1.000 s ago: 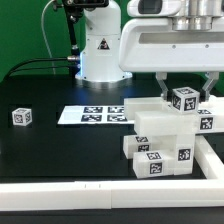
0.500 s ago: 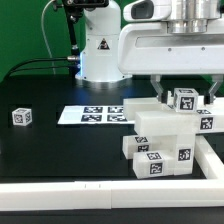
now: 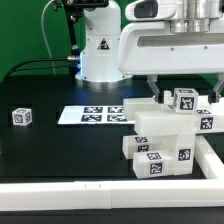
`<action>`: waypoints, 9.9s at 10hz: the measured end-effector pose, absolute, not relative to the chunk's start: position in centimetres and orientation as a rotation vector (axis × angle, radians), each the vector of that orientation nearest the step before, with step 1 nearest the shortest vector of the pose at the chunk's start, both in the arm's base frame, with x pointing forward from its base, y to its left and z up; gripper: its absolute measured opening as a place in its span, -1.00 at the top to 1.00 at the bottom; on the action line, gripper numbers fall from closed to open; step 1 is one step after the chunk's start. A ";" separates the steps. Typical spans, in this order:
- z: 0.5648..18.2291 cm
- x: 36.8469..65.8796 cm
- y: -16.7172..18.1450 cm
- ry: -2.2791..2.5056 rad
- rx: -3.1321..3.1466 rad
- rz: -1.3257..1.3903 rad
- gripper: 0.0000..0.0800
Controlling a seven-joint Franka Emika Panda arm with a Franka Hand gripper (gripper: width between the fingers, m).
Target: Assemble chair
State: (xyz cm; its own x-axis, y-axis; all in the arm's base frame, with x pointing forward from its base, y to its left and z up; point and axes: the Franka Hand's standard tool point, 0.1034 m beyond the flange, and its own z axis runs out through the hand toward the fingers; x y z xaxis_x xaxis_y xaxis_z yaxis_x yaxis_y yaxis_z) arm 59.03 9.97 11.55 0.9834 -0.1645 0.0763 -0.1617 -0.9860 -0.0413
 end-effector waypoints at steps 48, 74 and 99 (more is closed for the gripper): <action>11.6 59.6 9.8 1.463 -2.645 -0.057 0.29; 11.6 60.4 9.3 0.858 -2.978 -0.092 0.30; 11.7 60.6 9.9 0.323 -3.080 -0.084 0.30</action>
Offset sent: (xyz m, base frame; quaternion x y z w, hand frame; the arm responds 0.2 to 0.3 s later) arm 0.0000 0.0000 0.0000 0.0000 0.0000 0.0650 0.9979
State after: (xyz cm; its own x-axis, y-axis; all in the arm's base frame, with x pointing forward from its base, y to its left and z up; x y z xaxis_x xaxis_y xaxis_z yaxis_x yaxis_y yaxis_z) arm 60.56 9.92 11.70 0.9768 -0.2084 0.0492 -0.2060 -0.9773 -0.0492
